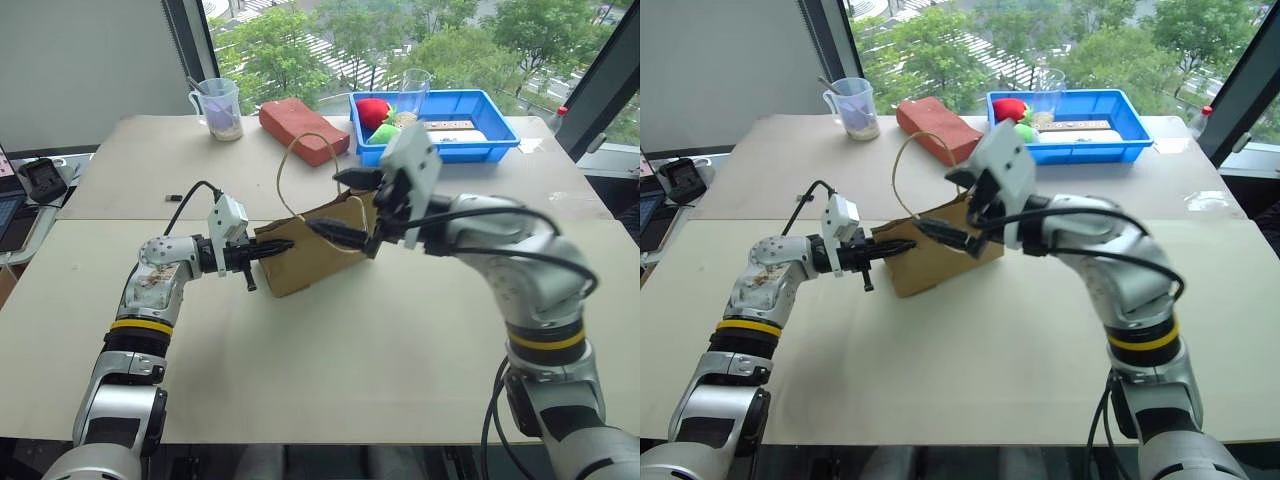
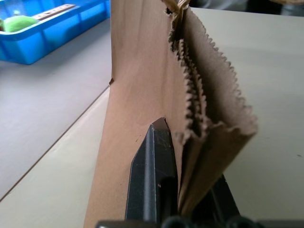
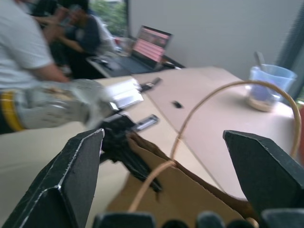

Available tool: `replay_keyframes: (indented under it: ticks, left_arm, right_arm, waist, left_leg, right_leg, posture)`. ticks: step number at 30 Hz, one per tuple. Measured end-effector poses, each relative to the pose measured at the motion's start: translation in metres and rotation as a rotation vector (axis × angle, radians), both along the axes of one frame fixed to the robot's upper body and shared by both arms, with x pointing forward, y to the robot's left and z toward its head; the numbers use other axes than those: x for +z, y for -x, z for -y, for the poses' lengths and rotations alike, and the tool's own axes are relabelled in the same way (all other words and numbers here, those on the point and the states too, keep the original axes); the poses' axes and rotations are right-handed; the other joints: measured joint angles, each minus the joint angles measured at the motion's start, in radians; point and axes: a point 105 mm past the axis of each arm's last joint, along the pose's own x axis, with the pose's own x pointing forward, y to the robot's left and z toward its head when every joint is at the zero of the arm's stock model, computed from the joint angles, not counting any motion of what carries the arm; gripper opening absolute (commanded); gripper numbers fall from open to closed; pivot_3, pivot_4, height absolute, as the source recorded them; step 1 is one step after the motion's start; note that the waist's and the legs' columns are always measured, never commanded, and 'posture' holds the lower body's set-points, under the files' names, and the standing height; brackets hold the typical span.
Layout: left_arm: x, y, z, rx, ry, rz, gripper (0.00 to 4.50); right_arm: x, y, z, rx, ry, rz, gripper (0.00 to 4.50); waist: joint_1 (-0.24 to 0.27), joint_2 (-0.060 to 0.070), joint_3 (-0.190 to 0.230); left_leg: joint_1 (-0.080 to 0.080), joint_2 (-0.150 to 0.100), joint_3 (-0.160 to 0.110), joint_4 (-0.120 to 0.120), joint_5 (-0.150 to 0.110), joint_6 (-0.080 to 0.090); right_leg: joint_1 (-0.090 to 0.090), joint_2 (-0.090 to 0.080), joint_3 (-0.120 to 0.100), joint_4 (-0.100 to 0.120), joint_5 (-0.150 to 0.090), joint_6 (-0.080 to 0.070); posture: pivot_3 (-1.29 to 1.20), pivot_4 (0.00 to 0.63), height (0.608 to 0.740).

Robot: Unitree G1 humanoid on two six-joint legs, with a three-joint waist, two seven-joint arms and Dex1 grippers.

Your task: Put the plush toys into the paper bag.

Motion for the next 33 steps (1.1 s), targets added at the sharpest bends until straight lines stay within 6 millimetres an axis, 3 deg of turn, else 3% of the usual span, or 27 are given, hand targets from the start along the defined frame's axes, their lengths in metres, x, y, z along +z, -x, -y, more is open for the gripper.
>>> replay_keyframes:
  ticks: [4,8,13,14,15,19,23,27,30,33]
  left_arm:
    - [0.0,0.02,0.002,-0.182,-0.055,-0.055,0.0]
    - [-0.002,0.027,0.013,-0.316,-0.092,-0.051,0.0]
    - [-0.017,0.019,0.019,-0.346,-0.123,-0.043,0.0]
    - [-0.017,0.018,0.02,-0.349,-0.126,-0.036,0.59]
    - [-0.018,0.018,0.019,-0.348,-0.131,-0.032,0.82]
    - [-0.015,0.02,0.013,-0.338,-0.151,-0.034,2.59]
    - [-0.001,0.031,-0.013,-0.261,-0.175,-0.045,4.42]
    - [0.031,0.032,-0.05,-0.053,-0.22,-0.03,4.42]
    - [0.048,0.038,-0.089,0.164,-0.32,-0.034,4.42]
    - [0.057,0.039,-0.099,0.257,-0.317,0.012,4.42]
  right_arm:
    - [0.022,0.028,0.023,0.11,0.062,-0.032,4.48]
    - [0.013,0.033,0.03,0.139,0.143,-0.089,4.48]
    - [0.002,0.031,0.033,0.138,0.188,-0.125,4.48]
    - [0.0,0.03,0.034,0.13,0.191,-0.128,4.5]
    - [-0.002,0.028,0.035,0.123,0.197,-0.134,4.5]
    - [-0.003,0.027,0.037,0.111,0.199,-0.125,4.5]
    - [-0.015,0.019,0.056,0.011,0.215,-0.125,4.5]
    - [-0.027,0.01,0.089,-0.133,0.238,-0.122,4.5]
    - [-0.038,0.007,0.127,-0.265,0.268,-0.145,4.5]
    - [-0.055,0.006,0.149,-0.332,0.283,-0.173,4.5]
  waist:
    - [0.001,0.0,0.0]
    - [0.002,0.0,0.0]
    - [0.0,0.0,0.0]
    - [0.001,0.0,0.0]
    - [0.001,0.0,0.0]
    - [0.0,0.0,0.0]
    - [-0.001,0.0,0.0]
    - [0.004,0.0,0.001]
    - [0.004,0.0,0.001]
    - [0.011,0.0,0.001]
  left_leg:
    - [0.001,0.0,0.0,0.0,-0.002,0.003]
    - [0.001,0.0,0.001,0.001,-0.002,0.003]
    - [0.001,0.0,0.001,0.003,-0.002,0.003]
    - [0.001,0.0,0.001,0.003,-0.002,0.003]
    - [0.001,0.0,0.001,0.003,-0.002,0.003]
    - [0.0,0.0,0.0,0.003,-0.002,0.003]
    - [0.0,0.001,0.0,0.001,-0.002,0.004]
    - [-0.001,0.0,0.001,0.001,-0.002,0.004]
    - [0.001,0.0,0.002,0.001,-0.002,0.004]
    - [0.002,0.001,0.002,0.001,-0.002,0.003]
  right_leg:
    - [0.002,0.0,-0.001,-0.002,0.0,0.0]
    - [0.003,0.0,-0.001,-0.004,0.0,0.0]
    - [0.002,0.0,-0.001,-0.004,0.0,0.0]
    - [0.002,0.0,-0.001,-0.004,0.0,0.0]
    - [0.002,0.0,-0.001,-0.003,0.0,0.0]
    - [0.002,0.0,-0.001,-0.001,0.0,0.0]
    - [0.001,0.0,-0.001,-0.001,0.0,0.001]
    - [0.001,0.0,-0.001,-0.002,-0.001,0.001]
    - [0.002,-0.001,-0.001,-0.004,-0.001,0.001]
    - [0.003,-0.001,-0.001,-0.006,-0.001,0.001]
  posture:
    - [0.0,0.15,0.74]
    - [0.0,0.15,0.74]
    - [0.0,0.15,0.74]
    - [0.0,0.15,0.74]
    - [0.0,0.15,0.74]
    - [0.0,0.15,0.74]
    - [0.0,0.15,0.74]
    - [0.0,0.15,0.74]
    - [0.0,0.15,0.74]
    - [0.0,0.15,0.74]
